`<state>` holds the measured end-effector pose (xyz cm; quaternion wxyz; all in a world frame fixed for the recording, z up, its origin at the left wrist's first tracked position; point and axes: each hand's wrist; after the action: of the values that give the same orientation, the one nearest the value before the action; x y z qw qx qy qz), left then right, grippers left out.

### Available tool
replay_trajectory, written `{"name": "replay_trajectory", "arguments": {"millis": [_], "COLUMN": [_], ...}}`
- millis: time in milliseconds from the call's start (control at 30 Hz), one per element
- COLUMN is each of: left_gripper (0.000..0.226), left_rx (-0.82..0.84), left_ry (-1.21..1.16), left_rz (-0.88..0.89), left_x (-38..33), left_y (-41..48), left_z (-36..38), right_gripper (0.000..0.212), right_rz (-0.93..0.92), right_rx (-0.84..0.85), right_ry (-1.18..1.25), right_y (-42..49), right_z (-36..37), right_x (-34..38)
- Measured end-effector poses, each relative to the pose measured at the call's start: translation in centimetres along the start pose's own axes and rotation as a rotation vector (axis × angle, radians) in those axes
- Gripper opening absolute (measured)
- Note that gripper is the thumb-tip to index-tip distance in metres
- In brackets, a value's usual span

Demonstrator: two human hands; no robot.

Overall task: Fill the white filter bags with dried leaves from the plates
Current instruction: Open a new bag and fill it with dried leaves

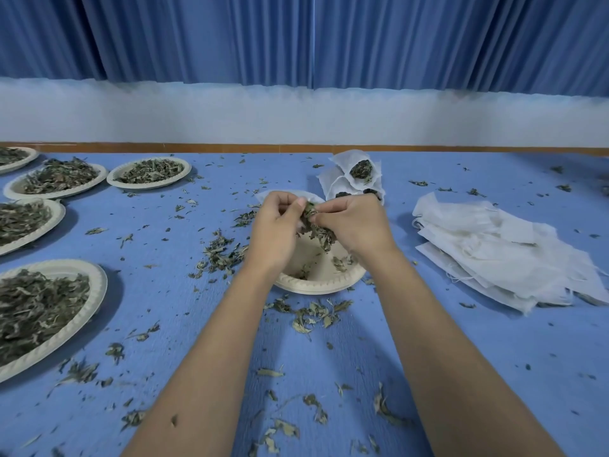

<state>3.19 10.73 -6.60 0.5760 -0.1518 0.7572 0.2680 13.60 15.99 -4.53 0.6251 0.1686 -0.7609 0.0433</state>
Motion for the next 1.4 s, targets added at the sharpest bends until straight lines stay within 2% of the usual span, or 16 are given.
{"name": "replay_trajectory", "arguments": {"millis": [167, 300, 500, 633, 700, 800, 933, 1000, 1100, 1300, 1400], "left_gripper": [0.015, 0.011, 0.042, 0.035, 0.031, 0.028, 0.027, 0.026, 0.027, 0.029, 0.032], "left_rx": [0.141, 0.139, 0.236, 0.135, 0.089, 0.033, -0.027, -0.042, -0.043, -0.006, -0.091], "left_ry": [0.0, 0.077, 0.172, 0.129, 0.117, 0.087, 0.102, 0.082, 0.058, 0.046, 0.075], "left_rz": [0.027, 0.065, 0.09, 0.132, 0.128, 0.089, 0.077, 0.077, 0.063, 0.068, 0.046], "left_x": [0.1, 0.2, 0.5, 0.7, 0.7, 1.0, 1.2, 1.0, 0.8, 0.1, 0.1], "left_y": [-0.2, -0.5, -0.7, -0.4, -0.4, -0.2, 0.1, 0.1, 0.1, -0.3, 0.0], "left_z": [0.2, 0.4, 0.8, 0.4, 0.3, -0.1, -0.3, -0.4, -0.7, -1.0, -0.9], "right_gripper": [0.008, 0.015, 0.014, 0.011, 0.018, 0.013, 0.018, 0.019, 0.004, 0.008, 0.008], "right_rz": [0.002, 0.091, 0.155, 0.08, 0.054, 0.152, 0.288, 0.252, 0.104, -0.083, -0.148], "right_rx": [-0.079, -0.146, -0.178, -0.128, -0.09, 0.021, 0.093, 0.062, -0.041, 0.005, 0.0], "right_ry": [-0.01, 0.169, 0.178, 0.115, 0.069, 0.158, 0.289, 0.338, 0.163, -0.07, -0.17], "right_y": [0.0, 0.3, 0.3, 0.0, -0.2, -0.4, -0.4, -0.4, -0.4, -0.7, -0.7], "right_z": [0.0, 0.0, 0.1, 0.6, 0.6, 0.5, -0.2, -0.4, -0.3, 0.2, 0.4], "right_x": [-0.8, -0.7, -1.0, -0.6, -0.3, 0.5, 1.7, 1.5, 0.4, -0.1, 0.0]}}
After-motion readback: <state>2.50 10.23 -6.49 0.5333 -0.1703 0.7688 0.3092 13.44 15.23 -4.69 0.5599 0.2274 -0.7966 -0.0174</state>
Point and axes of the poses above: each hand's wrist, its own y-axis towards the middle knuckle, its own z-axis out of the palm, x = y × z, and after that the axes turned 7 degrees about y, right-handed
